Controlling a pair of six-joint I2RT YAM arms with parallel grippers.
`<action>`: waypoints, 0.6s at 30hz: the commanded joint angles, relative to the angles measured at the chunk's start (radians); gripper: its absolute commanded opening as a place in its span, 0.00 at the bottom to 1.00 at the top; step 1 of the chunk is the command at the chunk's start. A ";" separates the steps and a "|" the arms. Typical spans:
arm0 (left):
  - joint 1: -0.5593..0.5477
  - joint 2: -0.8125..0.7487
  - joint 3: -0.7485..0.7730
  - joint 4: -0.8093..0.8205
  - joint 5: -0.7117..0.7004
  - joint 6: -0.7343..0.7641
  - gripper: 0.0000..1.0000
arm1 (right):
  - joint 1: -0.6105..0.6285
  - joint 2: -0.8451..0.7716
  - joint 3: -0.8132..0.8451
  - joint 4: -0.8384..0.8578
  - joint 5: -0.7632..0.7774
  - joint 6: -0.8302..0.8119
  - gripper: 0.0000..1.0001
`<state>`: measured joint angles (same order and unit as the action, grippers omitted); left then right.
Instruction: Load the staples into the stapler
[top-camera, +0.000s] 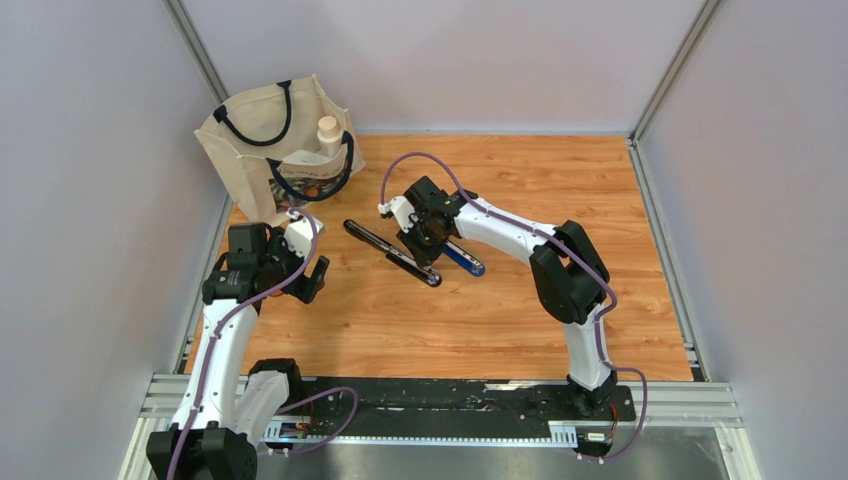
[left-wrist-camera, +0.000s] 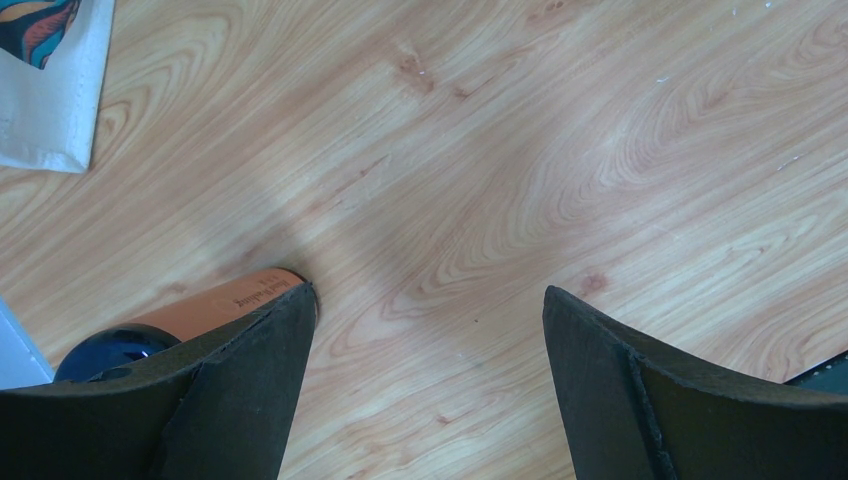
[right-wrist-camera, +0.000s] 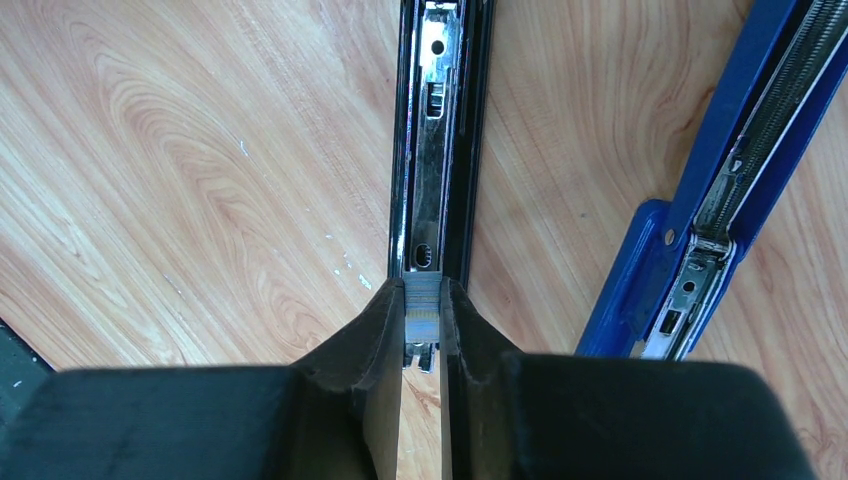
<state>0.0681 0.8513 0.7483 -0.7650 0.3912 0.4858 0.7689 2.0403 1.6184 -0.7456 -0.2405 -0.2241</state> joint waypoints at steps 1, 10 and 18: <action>0.006 -0.001 -0.001 0.027 0.015 0.019 0.92 | -0.005 -0.071 0.017 0.037 0.016 0.015 0.15; 0.006 0.000 -0.001 0.027 0.015 0.019 0.92 | -0.005 -0.063 0.014 0.032 -0.008 0.023 0.15; 0.006 0.000 0.000 0.027 0.014 0.019 0.92 | -0.005 -0.020 0.035 -0.001 -0.026 0.022 0.15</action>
<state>0.0681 0.8513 0.7479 -0.7650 0.3912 0.4858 0.7689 2.0125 1.6184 -0.7444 -0.2485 -0.2134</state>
